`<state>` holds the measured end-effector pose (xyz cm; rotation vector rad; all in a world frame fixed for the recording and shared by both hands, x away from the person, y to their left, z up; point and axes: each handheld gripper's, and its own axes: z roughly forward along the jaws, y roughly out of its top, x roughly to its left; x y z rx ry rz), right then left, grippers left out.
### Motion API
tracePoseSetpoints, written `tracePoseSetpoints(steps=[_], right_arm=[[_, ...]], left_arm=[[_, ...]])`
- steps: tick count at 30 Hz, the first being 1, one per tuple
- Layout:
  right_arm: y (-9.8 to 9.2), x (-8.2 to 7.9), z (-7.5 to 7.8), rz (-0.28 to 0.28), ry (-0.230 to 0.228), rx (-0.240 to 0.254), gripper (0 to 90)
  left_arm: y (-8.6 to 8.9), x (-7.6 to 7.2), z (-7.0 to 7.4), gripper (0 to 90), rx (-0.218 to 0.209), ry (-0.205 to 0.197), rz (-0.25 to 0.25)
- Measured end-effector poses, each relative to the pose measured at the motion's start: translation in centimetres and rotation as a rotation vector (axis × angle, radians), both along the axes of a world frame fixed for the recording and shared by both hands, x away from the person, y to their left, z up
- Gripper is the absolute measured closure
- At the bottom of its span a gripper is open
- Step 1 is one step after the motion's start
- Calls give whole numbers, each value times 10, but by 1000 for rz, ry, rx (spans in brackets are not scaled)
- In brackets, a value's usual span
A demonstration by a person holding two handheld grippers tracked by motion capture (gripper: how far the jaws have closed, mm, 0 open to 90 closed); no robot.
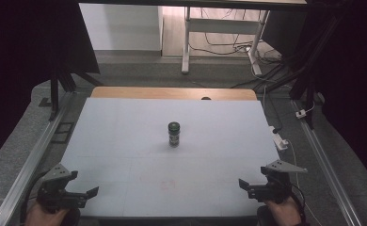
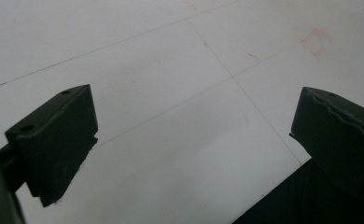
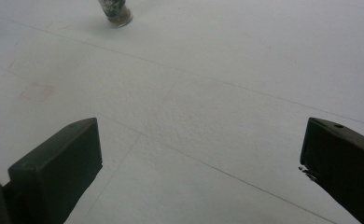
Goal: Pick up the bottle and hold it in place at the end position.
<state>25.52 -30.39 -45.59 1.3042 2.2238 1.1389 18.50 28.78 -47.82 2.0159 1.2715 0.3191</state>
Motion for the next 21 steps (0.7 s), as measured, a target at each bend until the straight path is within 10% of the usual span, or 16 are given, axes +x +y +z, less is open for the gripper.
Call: tracePoseSetpoints(steps=[21], right_arm=[[4,-1,0,36,10,-17,0]], left_arm=[[-2,2,-1,10,-12,23,-30]])
